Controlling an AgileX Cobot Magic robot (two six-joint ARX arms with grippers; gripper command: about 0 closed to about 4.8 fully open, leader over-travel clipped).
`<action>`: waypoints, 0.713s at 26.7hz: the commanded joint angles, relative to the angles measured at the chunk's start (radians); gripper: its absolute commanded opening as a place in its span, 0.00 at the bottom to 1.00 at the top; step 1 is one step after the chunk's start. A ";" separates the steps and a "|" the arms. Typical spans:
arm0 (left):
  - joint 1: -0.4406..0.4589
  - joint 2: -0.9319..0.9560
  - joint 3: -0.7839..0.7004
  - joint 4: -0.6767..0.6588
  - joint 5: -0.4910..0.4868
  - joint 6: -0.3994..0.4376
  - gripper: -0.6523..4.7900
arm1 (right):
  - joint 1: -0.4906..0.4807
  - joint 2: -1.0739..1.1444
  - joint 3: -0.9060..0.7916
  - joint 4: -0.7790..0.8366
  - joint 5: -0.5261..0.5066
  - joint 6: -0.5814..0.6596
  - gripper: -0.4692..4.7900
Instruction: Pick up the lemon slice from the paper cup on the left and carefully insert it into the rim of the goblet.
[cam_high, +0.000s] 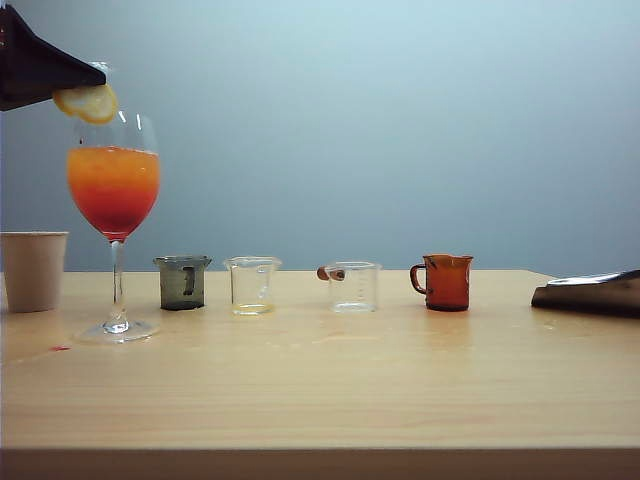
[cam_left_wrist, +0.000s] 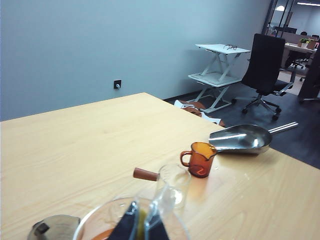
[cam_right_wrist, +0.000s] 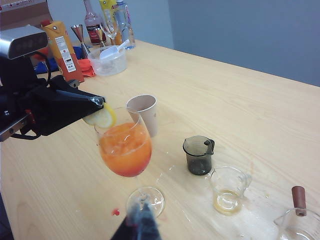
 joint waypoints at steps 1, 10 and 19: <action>0.029 -0.004 0.004 0.005 0.005 0.009 0.11 | 0.000 -0.003 0.003 0.014 0.000 -0.003 0.09; 0.039 -0.004 0.004 -0.035 0.008 0.005 0.11 | 0.000 -0.003 0.002 0.014 0.000 -0.019 0.09; 0.029 -0.004 0.005 0.019 -0.002 -0.025 0.11 | 0.000 -0.003 0.003 0.014 0.000 -0.020 0.09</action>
